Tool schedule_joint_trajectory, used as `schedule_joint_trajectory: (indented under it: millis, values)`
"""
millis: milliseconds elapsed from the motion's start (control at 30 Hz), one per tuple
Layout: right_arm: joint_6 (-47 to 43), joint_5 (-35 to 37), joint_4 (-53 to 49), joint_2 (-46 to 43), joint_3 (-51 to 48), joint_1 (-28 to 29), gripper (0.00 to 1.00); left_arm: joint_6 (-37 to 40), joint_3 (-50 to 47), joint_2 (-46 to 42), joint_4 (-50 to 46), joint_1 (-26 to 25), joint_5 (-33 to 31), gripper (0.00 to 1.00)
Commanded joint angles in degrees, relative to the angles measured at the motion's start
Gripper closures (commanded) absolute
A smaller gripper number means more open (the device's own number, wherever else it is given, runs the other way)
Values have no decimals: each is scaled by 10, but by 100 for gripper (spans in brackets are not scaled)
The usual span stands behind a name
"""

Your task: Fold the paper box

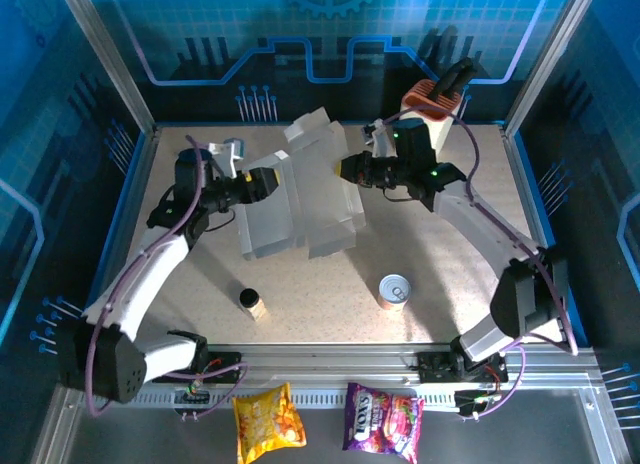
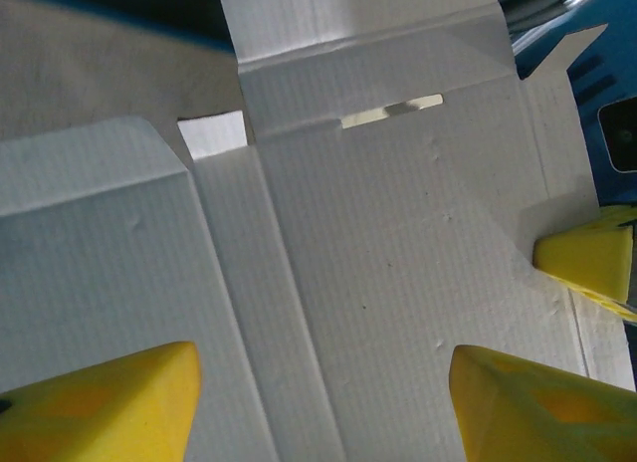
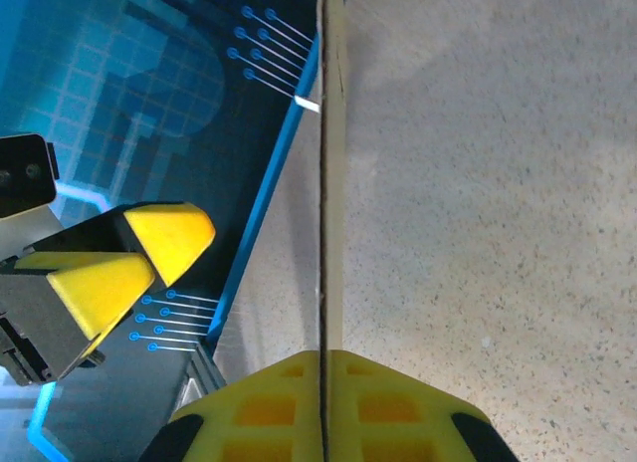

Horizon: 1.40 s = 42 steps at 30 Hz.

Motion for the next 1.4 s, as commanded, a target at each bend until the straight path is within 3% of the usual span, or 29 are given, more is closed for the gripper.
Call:
schedule_joint_trajectory:
  millis: [0,200,467,700,1033,1367]
  values:
    - [37,-33,21,29,-11,-15,100,-43,8,33,-58,-3,27,34]
    - [-24,-28,-69,80,-5,-28,100,-43,-15,86,-56,-9,55,39]
    - [-131,108,-200,92,24,-27,100,-49,-50,136,-24,-33,60,43]
    - [-180,200,-257,95,47,-12,100,-51,-70,183,-21,-64,60,52]
    - [-212,315,-333,134,112,58,100,-53,-100,244,2,-81,62,69]
    - [-206,350,-359,185,156,115,100,-46,-106,276,10,-81,65,81]
